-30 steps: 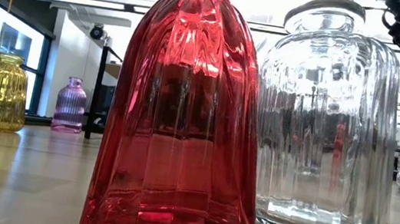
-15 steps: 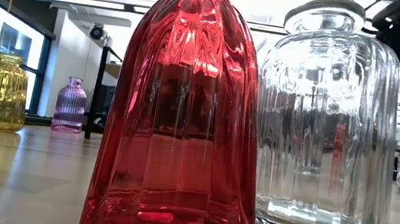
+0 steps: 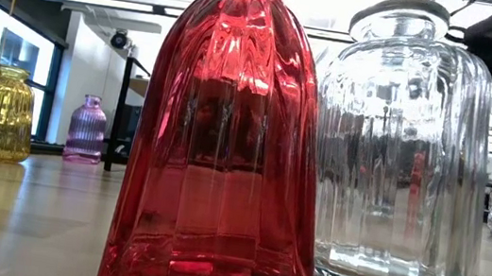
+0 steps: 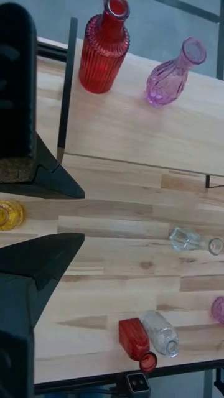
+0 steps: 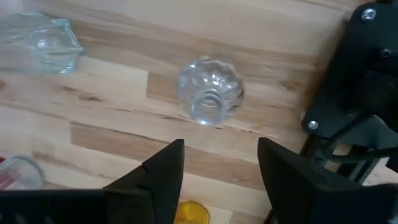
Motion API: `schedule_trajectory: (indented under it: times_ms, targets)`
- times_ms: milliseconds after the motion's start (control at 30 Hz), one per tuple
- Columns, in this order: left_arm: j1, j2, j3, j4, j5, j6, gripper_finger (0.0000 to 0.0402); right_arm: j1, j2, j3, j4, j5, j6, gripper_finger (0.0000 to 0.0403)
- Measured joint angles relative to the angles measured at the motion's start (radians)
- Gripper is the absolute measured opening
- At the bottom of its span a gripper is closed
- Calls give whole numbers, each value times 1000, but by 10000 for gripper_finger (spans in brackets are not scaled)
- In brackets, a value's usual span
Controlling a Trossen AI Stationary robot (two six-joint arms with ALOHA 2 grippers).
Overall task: Sort vases onto shelf
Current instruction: Put the top right transparent vase on the shelf
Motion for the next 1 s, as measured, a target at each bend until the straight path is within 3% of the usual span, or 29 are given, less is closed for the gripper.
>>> schedule_trajectory:
  times_ms: [367,600,833,1000]
  targets:
    - [0,0,0,0,0,0,90,8,101,0,4,14,-27,185]
    - [0,0,0,0,0,0,90,96,123,-8,-1,67,24,185]
    - [0,0,0,0,0,0,90,184,-52,-102,42,79,161,185]
    - [0,0,0,0,0,0,90,205,-205,-176,140,146,245,185]
